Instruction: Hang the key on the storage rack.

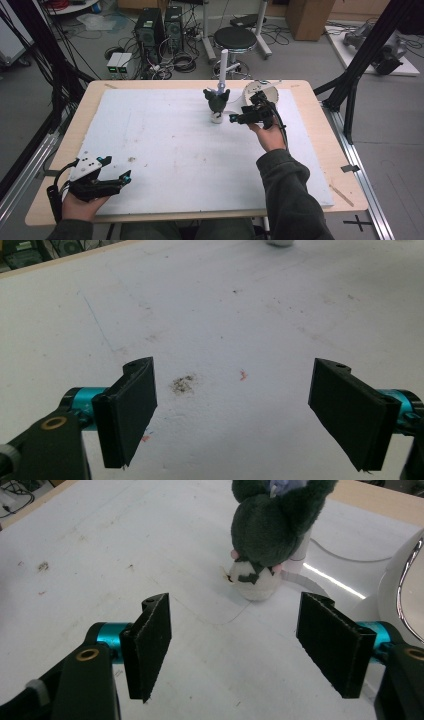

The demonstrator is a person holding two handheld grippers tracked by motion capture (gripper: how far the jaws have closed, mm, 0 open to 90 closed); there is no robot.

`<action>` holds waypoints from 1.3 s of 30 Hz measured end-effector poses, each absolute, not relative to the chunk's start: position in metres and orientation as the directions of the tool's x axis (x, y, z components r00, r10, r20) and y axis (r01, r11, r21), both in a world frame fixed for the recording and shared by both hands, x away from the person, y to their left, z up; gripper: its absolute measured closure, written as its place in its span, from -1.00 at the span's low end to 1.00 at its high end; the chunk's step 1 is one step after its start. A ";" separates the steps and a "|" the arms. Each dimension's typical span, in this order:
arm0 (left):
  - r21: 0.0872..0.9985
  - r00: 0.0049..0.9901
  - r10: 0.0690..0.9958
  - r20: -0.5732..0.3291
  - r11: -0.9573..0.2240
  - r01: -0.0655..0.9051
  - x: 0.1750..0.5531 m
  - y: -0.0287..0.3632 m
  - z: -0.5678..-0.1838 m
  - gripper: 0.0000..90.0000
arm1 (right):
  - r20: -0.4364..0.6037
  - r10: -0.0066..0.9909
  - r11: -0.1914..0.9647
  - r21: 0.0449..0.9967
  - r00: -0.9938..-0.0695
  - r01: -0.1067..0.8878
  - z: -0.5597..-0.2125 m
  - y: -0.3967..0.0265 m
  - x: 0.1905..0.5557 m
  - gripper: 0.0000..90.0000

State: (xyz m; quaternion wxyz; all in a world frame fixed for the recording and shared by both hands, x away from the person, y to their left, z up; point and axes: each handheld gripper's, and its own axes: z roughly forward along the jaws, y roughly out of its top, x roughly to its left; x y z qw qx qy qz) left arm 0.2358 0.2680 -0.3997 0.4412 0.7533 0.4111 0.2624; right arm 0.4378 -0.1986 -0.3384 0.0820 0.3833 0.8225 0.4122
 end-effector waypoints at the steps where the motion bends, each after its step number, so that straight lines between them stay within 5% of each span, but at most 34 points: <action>1: 0.880 0.524 0.851 0.033 -0.273 0.388 0.236 0.268 -0.400 -0.56 | 0.183 0.695 0.366 0.742 -0.695 0.562 -0.339 -0.199 0.437 -0.36; 39: 0.882 0.526 0.850 0.028 -0.269 0.388 0.236 0.267 -0.399 -0.57 | 0.186 0.688 0.347 0.765 -0.702 0.543 -0.352 -0.210 0.406 -0.62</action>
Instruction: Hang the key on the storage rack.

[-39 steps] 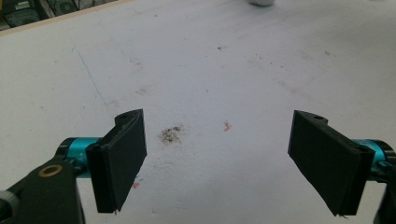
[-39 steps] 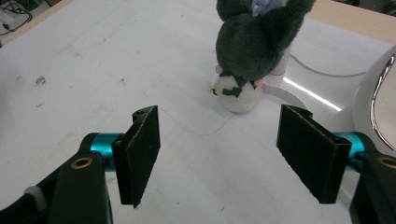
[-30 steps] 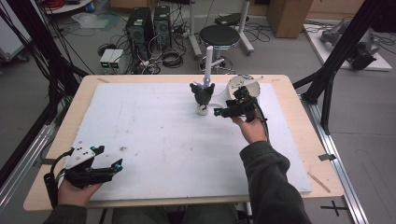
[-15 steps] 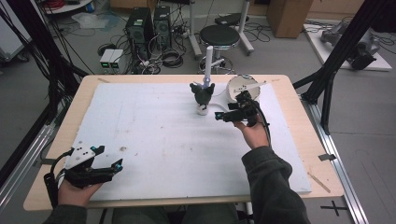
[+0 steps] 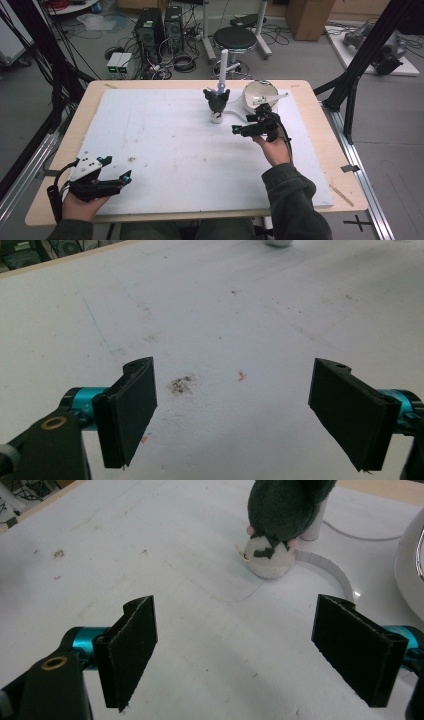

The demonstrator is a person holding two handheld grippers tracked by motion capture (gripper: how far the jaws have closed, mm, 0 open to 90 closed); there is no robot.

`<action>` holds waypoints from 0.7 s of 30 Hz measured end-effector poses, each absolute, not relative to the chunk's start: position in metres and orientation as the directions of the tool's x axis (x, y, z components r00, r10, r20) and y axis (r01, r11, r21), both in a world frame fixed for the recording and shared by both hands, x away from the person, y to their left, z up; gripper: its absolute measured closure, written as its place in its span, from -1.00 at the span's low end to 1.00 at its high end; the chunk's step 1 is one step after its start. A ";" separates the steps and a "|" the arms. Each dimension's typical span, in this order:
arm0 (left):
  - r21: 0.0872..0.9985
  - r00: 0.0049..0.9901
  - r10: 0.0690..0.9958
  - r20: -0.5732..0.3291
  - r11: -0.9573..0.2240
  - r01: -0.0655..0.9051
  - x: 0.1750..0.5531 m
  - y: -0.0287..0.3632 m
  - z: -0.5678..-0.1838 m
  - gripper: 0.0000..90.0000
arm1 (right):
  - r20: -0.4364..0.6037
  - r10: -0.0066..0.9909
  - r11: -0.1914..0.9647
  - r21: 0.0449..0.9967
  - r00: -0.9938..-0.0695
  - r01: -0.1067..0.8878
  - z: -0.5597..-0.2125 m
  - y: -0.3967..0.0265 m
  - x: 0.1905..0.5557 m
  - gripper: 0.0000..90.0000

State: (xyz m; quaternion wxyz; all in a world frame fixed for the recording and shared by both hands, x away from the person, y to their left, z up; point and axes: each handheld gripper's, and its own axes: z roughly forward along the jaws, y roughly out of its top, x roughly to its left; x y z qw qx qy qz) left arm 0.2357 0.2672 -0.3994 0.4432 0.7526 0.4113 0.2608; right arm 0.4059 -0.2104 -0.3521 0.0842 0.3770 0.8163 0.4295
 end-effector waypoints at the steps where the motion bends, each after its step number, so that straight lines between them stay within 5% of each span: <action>1: 0.882 0.525 0.851 0.028 -0.269 0.388 0.236 0.267 -0.399 -0.57 | 0.188 0.689 0.343 0.766 -0.700 0.543 -0.353 -0.211 0.405 -0.62; 21: 0.880 0.528 0.849 0.032 -0.274 0.388 0.235 0.267 -0.399 -0.57 | 0.173 0.693 0.350 0.768 -0.700 0.536 -0.360 -0.220 0.388 -0.69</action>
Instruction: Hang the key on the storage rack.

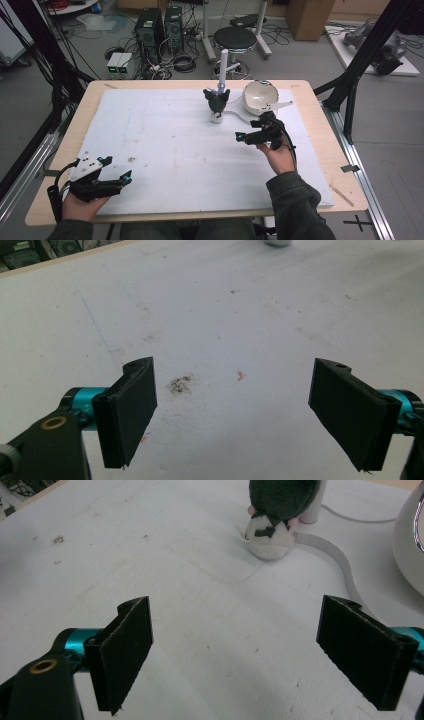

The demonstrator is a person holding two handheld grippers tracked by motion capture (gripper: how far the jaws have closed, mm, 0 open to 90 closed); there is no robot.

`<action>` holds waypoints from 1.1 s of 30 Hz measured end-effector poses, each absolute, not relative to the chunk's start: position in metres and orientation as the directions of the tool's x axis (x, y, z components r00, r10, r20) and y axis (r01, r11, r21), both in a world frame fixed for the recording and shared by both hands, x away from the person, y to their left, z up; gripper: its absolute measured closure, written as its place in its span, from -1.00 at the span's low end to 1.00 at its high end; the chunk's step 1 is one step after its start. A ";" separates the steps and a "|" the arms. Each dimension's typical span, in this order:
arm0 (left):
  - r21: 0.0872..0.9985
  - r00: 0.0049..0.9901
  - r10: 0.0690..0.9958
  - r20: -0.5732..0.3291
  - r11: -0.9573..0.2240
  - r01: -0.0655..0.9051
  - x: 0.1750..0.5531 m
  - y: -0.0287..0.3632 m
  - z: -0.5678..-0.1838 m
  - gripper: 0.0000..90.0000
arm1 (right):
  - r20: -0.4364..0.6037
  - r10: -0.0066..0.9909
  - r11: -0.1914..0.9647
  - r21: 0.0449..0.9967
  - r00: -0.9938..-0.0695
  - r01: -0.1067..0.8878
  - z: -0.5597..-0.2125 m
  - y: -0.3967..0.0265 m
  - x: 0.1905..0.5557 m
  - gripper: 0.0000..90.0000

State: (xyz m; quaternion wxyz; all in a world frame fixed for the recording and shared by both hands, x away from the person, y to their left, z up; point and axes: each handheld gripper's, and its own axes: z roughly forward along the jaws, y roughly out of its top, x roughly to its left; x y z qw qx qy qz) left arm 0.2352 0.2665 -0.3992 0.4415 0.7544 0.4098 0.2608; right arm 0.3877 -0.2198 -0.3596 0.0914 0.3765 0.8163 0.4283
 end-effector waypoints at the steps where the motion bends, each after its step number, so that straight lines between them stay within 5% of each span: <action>1: 0.880 0.527 0.849 0.031 -0.274 0.388 0.235 0.267 -0.399 -0.57 | 0.171 0.691 0.351 0.770 -0.702 0.532 -0.359 -0.220 0.387 -0.69; 33: 0.878 0.531 0.847 0.029 -0.275 0.391 0.234 0.266 -0.399 -0.57 | 0.132 0.708 0.349 0.788 -0.694 0.506 -0.376 -0.243 0.357 -0.72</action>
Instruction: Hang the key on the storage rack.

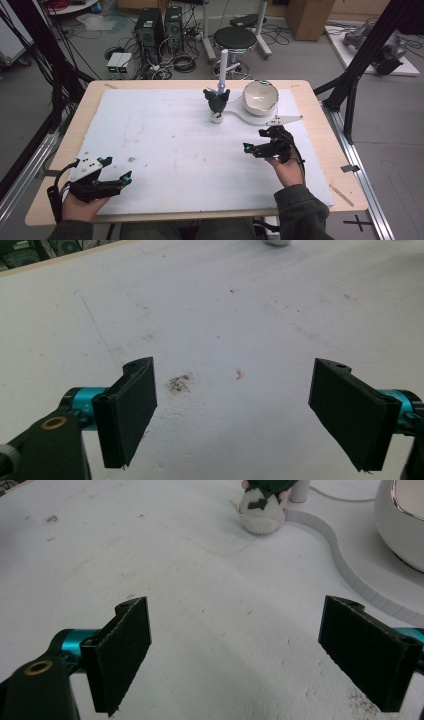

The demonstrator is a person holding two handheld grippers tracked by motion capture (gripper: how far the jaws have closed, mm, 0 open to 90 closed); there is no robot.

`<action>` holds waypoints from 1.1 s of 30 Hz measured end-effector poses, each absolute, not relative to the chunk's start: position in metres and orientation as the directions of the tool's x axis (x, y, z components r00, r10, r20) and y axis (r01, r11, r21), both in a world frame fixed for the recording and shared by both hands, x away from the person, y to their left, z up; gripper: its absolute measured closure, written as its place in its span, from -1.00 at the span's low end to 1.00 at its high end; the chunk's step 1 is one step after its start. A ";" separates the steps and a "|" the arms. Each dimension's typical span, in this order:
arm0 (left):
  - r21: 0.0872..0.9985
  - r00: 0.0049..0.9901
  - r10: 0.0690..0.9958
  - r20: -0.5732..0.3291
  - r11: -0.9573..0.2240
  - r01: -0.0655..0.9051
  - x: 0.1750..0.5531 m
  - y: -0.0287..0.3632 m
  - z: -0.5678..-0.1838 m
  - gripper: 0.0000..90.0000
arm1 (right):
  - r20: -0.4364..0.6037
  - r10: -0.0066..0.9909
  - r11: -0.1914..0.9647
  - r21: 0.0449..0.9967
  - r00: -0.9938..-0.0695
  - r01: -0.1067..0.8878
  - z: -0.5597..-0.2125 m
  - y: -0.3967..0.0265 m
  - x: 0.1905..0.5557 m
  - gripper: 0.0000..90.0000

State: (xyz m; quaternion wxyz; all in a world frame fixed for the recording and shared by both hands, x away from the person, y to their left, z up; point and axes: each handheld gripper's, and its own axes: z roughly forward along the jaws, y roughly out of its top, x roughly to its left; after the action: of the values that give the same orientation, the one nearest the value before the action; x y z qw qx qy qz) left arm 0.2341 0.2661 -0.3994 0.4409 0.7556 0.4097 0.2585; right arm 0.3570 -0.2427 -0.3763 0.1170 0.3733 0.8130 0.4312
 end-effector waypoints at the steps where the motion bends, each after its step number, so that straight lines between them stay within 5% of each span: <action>1: 0.879 0.529 0.848 0.030 -0.275 0.390 0.234 0.266 -0.400 -0.57 | 0.131 0.708 0.348 0.790 -0.694 0.505 -0.377 -0.244 0.356 -0.72; 33: 0.872 0.533 0.846 0.019 -0.275 0.405 0.234 0.268 -0.403 -0.57 | 0.118 0.702 0.356 0.795 -0.702 0.491 -0.392 -0.258 0.329 -0.73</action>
State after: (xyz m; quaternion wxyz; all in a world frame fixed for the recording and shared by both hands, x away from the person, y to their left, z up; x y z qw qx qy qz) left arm 0.2335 0.2682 -0.4027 0.4385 0.7578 0.4127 0.2515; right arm 0.3294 -0.2578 -0.3921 0.1222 0.3663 0.8143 0.4333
